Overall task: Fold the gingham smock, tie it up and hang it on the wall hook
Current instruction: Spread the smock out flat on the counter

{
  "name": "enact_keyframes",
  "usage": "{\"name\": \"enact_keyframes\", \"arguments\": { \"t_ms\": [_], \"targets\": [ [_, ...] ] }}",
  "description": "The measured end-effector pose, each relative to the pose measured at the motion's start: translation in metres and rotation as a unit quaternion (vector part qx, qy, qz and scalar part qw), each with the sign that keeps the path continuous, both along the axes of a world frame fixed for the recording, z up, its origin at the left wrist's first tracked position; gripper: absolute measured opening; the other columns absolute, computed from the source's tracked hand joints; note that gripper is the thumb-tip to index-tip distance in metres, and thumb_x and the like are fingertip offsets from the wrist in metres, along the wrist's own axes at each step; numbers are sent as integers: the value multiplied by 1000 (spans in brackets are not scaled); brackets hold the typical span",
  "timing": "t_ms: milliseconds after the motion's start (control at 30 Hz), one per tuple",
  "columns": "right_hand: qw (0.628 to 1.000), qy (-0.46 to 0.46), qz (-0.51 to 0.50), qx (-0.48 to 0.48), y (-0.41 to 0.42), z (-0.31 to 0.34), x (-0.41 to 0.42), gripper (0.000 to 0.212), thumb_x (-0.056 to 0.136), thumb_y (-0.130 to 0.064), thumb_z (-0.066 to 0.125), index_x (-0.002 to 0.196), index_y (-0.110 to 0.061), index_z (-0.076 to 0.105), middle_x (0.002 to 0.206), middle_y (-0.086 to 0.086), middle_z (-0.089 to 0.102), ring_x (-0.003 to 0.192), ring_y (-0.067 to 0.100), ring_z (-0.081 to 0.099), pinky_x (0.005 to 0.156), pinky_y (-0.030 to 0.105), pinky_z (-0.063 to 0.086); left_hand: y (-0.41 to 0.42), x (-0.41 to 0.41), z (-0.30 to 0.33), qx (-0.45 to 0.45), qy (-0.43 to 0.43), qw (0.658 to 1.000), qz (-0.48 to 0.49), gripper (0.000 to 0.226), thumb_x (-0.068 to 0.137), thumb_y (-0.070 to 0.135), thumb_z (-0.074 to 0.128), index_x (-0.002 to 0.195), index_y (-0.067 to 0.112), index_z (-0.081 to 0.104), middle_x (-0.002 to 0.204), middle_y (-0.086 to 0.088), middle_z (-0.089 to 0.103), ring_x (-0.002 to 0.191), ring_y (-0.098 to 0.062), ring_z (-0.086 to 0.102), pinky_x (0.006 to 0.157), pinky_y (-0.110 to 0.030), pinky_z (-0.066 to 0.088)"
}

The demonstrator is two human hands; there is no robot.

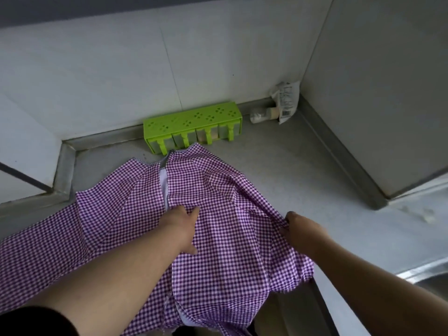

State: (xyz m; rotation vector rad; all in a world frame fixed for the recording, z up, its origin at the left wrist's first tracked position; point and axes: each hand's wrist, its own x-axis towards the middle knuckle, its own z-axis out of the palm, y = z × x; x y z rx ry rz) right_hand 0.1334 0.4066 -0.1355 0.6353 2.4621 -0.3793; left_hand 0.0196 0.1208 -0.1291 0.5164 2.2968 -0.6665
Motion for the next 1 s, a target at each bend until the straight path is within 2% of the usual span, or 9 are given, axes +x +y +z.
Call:
{"name": "enact_keyframes", "arguments": {
  "t_ms": [167,300,400,500,600,734,834,900,1001],
  "targets": [
    [997,-2,54,62,56,17,-45,28,101,-35,49,121,-15,54,113,12,69,99,30,68,85,38,55,3,-2,-9,-3,-15,999,34,141,73,66,85,165,32,-16,162,-24,26,146,-40,41,110,-48,50],
    [963,167,51,205,91,48,-80,24,94,-14,45,115,-17,56,108,16,69,101,38,67,78,39,50,5,-5,-15,-1,-20,999,38,143,73,60,89,163,36,-21,163,-22,22,146,-40,39,109,-47,51],
    [918,283,58,270,87,59,-92,40,88,-11,52,128,-17,54,121,17,57,112,41,56,92,47,46,4,-6,-17,-1,-21,999,35,145,71,61,90,162,37,-21,166,-23,16,146,-41,40,108,-48,53],
    [938,242,150,199,55,38,-84,33,94,-19,50,127,-21,52,122,11,56,111,36,60,89,46,51,5,-7,-13,-25,-21,999,1,147,70,65,88,163,31,-21,172,-24,-8,153,-45,29,116,-50,46],
    [948,153,230,160,27,1,-63,38,96,-28,43,133,-25,52,133,5,54,119,30,58,95,44,50,10,-10,-10,-35,-3,994,-106,147,70,71,84,166,11,-11,171,-22,-24,160,-43,-1,130,-52,13],
    [986,66,140,64,17,-28,-45,59,97,-29,47,154,-33,31,157,2,34,143,32,38,116,52,35,21,-16,-11,5,64,983,-172,136,69,90,65,164,2,23,174,-13,-3,153,-31,10,120,-46,-2],
    [991,83,99,38,20,-29,-42,53,100,-25,44,152,-34,38,157,0,36,144,31,33,120,52,31,37,-13,-5,26,75,985,-153,115,80,92,49,154,5,40,155,-9,38,137,-28,33,116,-43,19],
    [989,82,115,53,23,-26,-39,49,99,-21,43,147,-33,47,152,-1,42,140,29,35,119,48,32,50,-10,-1,58,50,992,-102,107,86,90,39,156,11,34,150,-13,49,137,-32,45,114,-46,33],
    [971,54,225,56,16,-14,-32,45,93,-29,50,137,-31,59,143,-2,51,135,27,43,118,45,32,64,-12,0,89,20,995,-34,107,87,91,32,167,24,6,151,-18,49,134,-35,52,101,-46,48]
  ]
}}
